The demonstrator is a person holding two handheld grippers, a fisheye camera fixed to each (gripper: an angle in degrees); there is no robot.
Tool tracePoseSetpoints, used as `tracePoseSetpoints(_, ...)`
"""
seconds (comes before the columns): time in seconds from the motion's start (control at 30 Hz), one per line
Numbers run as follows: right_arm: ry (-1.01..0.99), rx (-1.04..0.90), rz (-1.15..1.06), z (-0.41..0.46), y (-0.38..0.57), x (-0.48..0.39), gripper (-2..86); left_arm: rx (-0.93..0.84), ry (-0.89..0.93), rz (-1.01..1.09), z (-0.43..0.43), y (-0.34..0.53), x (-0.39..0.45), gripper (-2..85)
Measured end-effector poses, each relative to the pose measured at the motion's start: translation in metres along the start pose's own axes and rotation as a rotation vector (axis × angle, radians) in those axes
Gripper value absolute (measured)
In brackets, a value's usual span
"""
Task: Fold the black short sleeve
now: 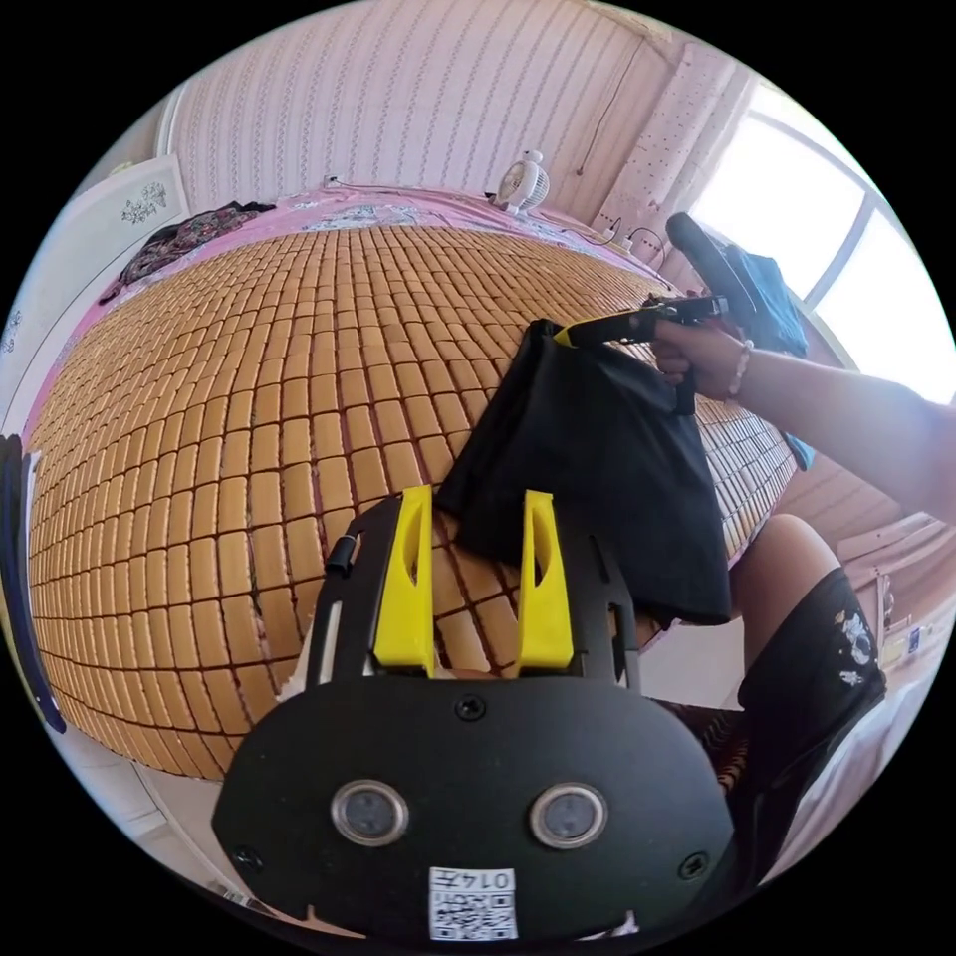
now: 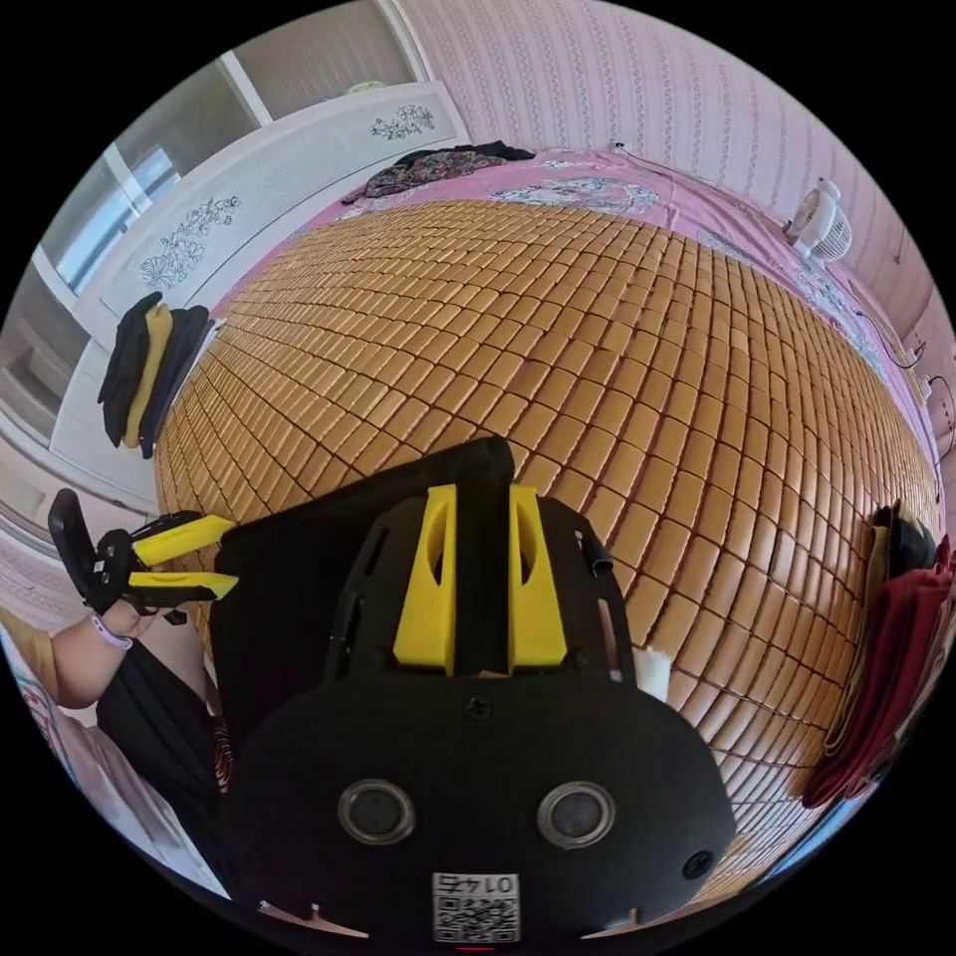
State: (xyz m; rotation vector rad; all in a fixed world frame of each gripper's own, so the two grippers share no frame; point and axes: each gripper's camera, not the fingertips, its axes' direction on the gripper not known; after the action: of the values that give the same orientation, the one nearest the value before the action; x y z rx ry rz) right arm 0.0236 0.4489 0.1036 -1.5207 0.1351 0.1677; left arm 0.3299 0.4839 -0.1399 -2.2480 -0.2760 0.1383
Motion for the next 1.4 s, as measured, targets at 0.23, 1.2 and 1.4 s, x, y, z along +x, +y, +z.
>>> tracePoseSetpoints(0.23,-0.127,0.192,-0.015,-0.106,0.021,-0.015,2.2,0.041,0.042,0.018,-0.031,0.052,-0.006,4.4)
tracePoseSetpoints(1.2,-0.421,0.435,-0.856,-0.356,-0.266,-0.583,2.8,0.693,-0.548,-0.265,-0.571,0.399,-0.105,4.0)
tracePoseSetpoints(1.4,-0.211,0.189,-0.555,-0.268,-0.397,-0.713,7.5,0.678,-0.570,-0.765,-0.603,0.400,-0.257,13.2)
